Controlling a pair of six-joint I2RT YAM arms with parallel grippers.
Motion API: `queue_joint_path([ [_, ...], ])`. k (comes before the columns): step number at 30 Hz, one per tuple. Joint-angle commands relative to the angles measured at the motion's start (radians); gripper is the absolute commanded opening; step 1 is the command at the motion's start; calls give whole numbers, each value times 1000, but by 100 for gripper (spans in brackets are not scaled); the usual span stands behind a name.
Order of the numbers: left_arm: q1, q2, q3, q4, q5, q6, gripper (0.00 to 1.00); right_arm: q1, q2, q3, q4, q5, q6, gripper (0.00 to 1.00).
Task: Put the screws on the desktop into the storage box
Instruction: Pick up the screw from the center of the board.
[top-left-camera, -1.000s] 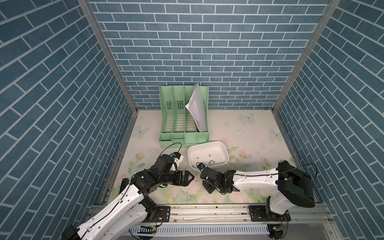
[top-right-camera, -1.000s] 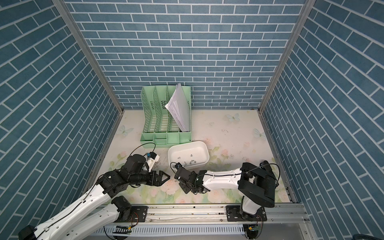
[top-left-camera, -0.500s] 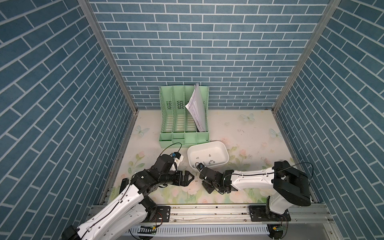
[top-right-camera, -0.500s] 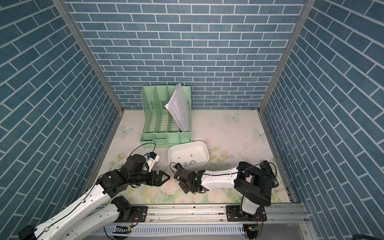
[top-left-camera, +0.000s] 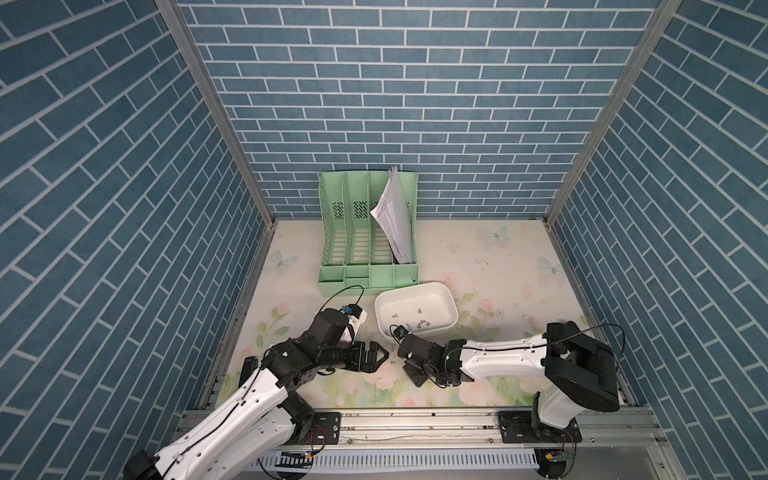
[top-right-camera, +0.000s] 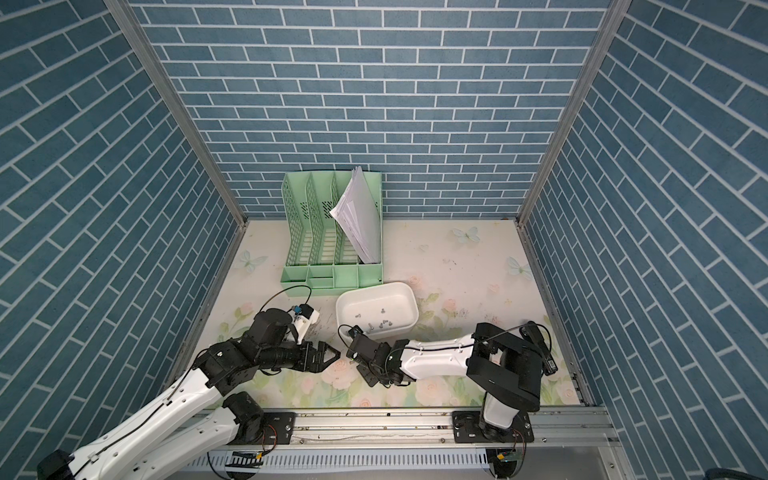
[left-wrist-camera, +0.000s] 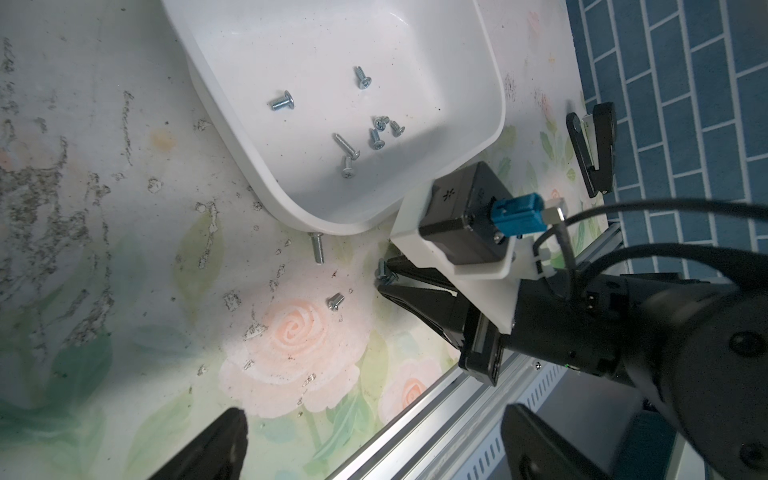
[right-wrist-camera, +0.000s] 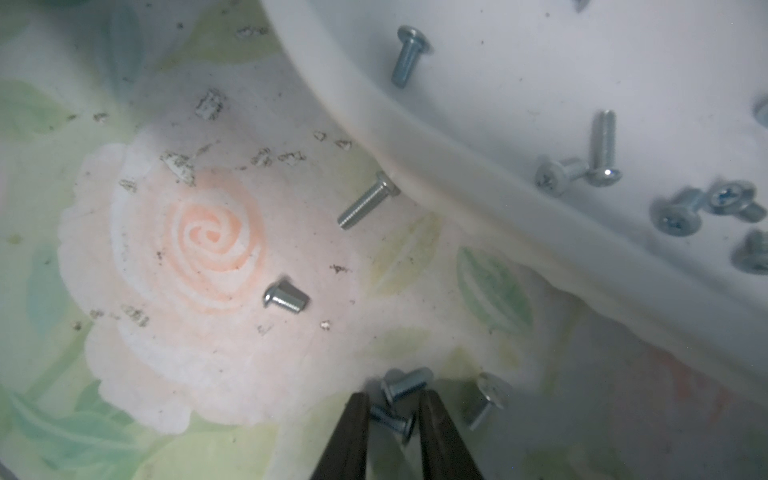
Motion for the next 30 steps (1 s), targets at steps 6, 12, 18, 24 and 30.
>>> queue_joint_path([
  [6, 11, -1, -4, 1, 3, 6, 100, -4, -56, -4, -96, 52, 15, 24],
  [12, 10, 1, -5, 1, 3, 5, 100, -10, -125, -20, -140, 69, 17, 22],
  [18, 10, 3, -5, -2, -4, 2, 100, -29, -218, -21, -196, 87, 13, 22],
  [24, 10, 8, -8, 4, -7, -3, 100, -95, -291, 14, -231, 108, -31, 22],
  [30, 10, 20, -11, 17, -7, -12, 100, -190, -288, 81, -208, 88, -114, 22],
])
